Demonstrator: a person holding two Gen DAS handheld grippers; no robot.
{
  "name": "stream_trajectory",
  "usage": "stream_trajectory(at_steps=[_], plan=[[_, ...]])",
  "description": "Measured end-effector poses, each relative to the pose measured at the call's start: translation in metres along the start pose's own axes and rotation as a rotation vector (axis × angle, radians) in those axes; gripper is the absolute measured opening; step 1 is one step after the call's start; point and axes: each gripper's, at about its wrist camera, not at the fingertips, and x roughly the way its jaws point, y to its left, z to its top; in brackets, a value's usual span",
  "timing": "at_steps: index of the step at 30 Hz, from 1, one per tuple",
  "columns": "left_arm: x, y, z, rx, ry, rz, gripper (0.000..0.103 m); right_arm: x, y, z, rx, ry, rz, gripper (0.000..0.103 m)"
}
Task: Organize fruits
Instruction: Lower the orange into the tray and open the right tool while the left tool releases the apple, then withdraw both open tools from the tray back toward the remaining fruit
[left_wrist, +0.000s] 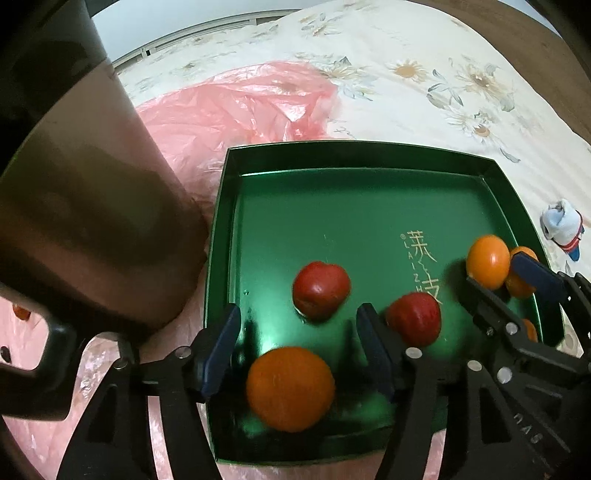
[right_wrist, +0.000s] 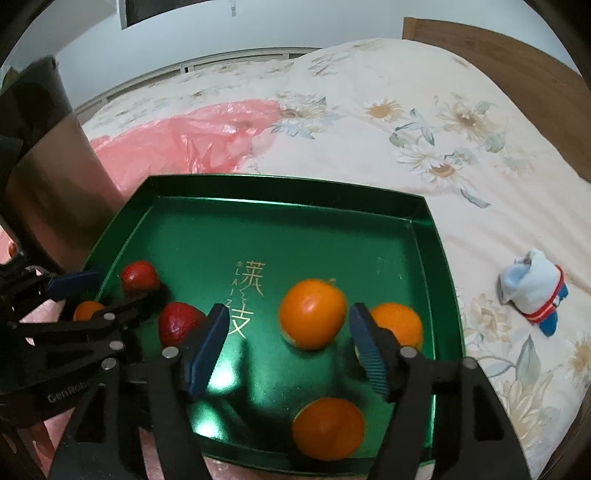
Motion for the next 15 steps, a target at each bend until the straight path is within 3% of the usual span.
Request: stream_trajectory(at_steps=[9, 15], plan=[[-0.045, 0.001, -0.02, 0.028, -0.049, 0.001, 0.063, -0.031, -0.009, -0.019, 0.034, -0.011, -0.021, 0.103], [-0.08, 0.007, -0.053, 0.023, -0.057, -0.026, 0.063, -0.056, -0.005, -0.035, 0.034, -0.005, -0.043, 0.103]])
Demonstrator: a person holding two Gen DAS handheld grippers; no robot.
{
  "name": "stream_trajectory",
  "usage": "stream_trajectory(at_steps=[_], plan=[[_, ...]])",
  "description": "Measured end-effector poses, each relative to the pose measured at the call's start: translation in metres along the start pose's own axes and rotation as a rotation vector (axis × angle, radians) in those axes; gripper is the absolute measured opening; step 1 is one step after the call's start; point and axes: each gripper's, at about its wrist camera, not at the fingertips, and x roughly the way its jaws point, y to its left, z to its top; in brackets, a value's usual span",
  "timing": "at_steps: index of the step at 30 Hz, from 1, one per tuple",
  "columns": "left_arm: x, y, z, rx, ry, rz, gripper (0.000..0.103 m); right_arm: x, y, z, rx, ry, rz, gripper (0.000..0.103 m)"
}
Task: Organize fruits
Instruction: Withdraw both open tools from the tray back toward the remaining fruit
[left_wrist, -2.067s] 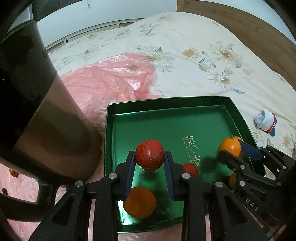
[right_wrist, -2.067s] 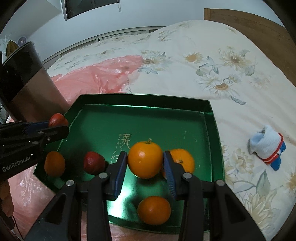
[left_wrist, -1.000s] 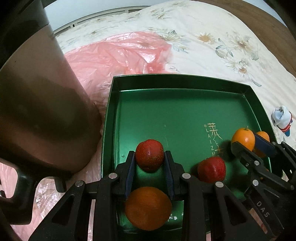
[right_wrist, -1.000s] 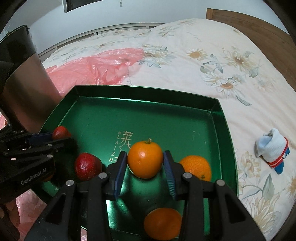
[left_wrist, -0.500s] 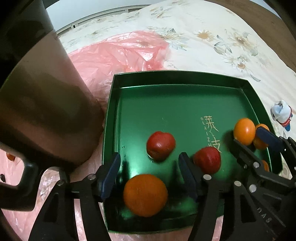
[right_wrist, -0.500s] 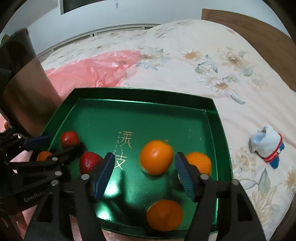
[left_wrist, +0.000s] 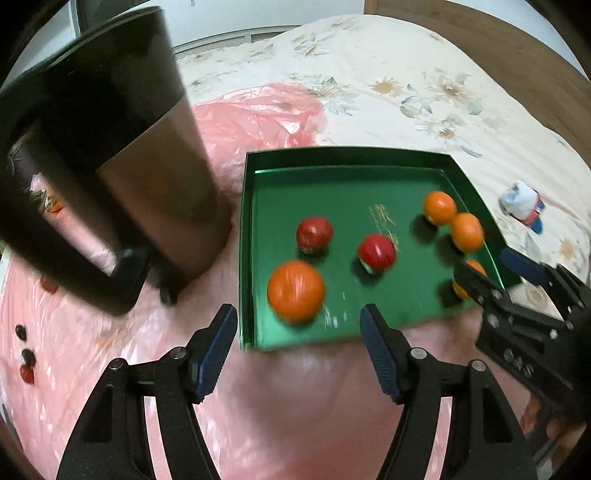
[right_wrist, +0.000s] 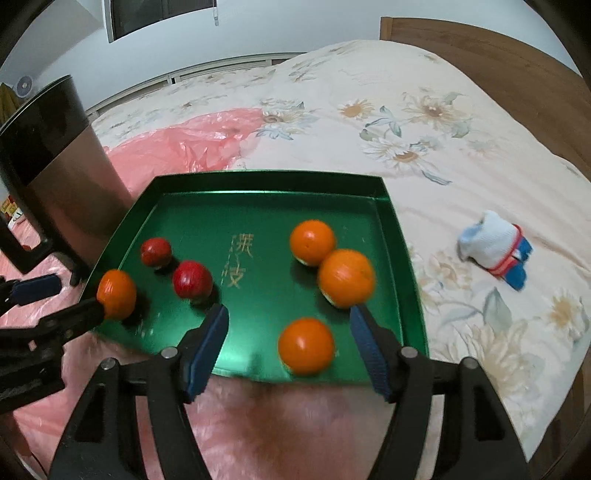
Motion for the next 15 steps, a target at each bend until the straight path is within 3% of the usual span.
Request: stream_trajectory(at_steps=[7, 15], plan=[[-0.044, 0.022, -0.036, -0.031, -0.017, -0.032, 0.063, -0.03, 0.014, -0.014, 0.008, -0.013, -0.004, 0.103], [-0.085, 0.069, -0.074, -0.057, -0.033, -0.029, 0.063, -0.068, 0.061, -0.034, -0.044, -0.028, 0.043, 0.103]])
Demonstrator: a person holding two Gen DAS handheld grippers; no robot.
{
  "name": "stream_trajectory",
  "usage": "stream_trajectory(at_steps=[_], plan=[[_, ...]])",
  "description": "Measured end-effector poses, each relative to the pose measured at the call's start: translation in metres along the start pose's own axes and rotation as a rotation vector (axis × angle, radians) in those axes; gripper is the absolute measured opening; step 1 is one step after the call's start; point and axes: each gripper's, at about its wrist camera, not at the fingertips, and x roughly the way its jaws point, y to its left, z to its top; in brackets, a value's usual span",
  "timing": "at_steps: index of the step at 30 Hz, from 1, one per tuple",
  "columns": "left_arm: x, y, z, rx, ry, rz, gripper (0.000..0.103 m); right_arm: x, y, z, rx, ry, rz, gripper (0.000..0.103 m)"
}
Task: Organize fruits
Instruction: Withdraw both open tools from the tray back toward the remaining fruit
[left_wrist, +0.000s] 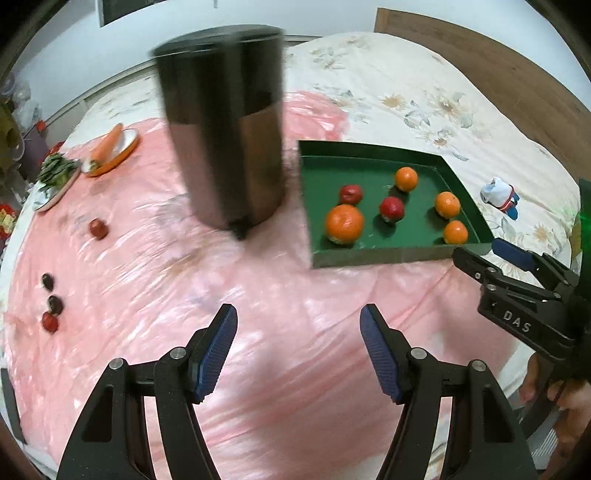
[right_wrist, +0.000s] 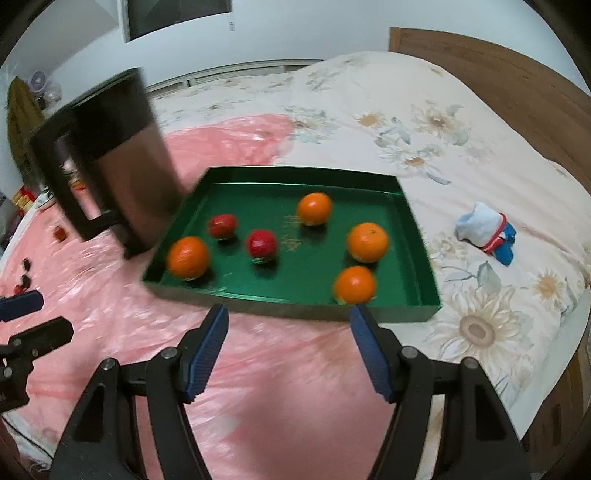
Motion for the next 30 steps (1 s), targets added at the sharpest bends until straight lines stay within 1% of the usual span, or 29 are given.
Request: stream_trajectory(at_steps=[1, 5, 9, 14, 17, 23, 27, 30], plan=[[-0.003, 0.006, -0.003, -0.003, 0.001, 0.002, 0.063, -0.004, 0.007, -0.001, -0.009, -0.001, 0.01, 0.103], [-0.019, 0.048, -0.023, -0.046, 0.002, 0.023, 0.063, -0.021, 0.048, -0.006, -0.057, -0.016, 0.062, 0.103], [-0.03, 0.088, -0.038, -0.094, -0.001, 0.058, 0.063, -0.033, 0.089, -0.009, -0.096, -0.026, 0.119, 0.103], [-0.044, 0.143, -0.057, -0.167, -0.004, 0.094, 0.063, -0.041, 0.137, -0.01, -0.141, -0.03, 0.185, 0.103], [-0.051, 0.167, -0.066, -0.2, -0.013, 0.114, 0.063, -0.045, 0.166, -0.009, -0.181, -0.034, 0.214, 0.103], [-0.061, 0.207, -0.083, -0.246, -0.03, 0.14, 0.063, -0.045, 0.218, -0.002, -0.257, -0.038, 0.261, 0.103], [-0.061, 0.233, -0.089, -0.285, -0.034, 0.149, 0.063, -0.035, 0.25, 0.008, -0.295, -0.038, 0.285, 0.103], [-0.054, 0.256, -0.089, -0.305, -0.042, 0.178, 0.063, -0.024, 0.274, 0.019, -0.325, -0.048, 0.292, 0.103]])
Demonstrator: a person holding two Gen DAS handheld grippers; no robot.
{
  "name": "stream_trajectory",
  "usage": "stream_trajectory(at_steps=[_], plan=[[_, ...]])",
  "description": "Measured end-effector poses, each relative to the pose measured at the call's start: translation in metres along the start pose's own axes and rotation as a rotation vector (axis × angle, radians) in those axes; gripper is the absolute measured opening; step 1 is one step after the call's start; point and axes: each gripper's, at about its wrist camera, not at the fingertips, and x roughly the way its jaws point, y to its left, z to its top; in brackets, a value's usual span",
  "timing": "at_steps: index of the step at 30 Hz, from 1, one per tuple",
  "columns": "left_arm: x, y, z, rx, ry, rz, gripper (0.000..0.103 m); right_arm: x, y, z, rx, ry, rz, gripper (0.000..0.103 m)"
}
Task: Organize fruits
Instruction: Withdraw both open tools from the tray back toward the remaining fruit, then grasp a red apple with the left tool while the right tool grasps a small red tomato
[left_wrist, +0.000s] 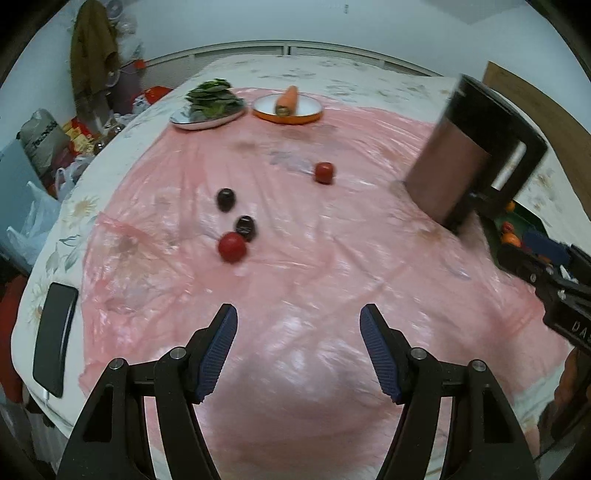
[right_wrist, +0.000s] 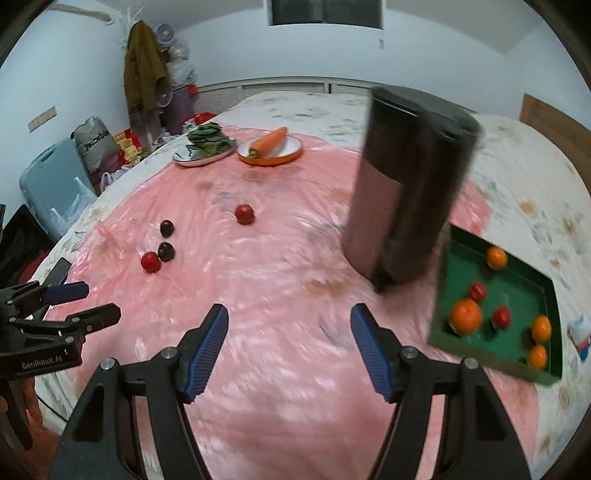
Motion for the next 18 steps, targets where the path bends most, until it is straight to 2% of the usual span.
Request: stream_trajectory(at_steps=[8, 12, 18], plan=[[0.036, 0.041, 0.021, -0.077, 0.001, 0.015, 0.063, 0.058, 0.03, 0.044, -0.042, 0.001, 0.018, 0.103], [0.053, 0.051, 0.027, -0.074, 0.002, 0.041, 0.063, 0.091, 0.042, 0.065, -0.062, 0.002, 0.034, 0.103], [0.078, 0.064, 0.034, -0.095, 0.021, 0.059, 0.063, 0.138, 0.057, 0.079, -0.077, 0.027, 0.056, 0.103]])
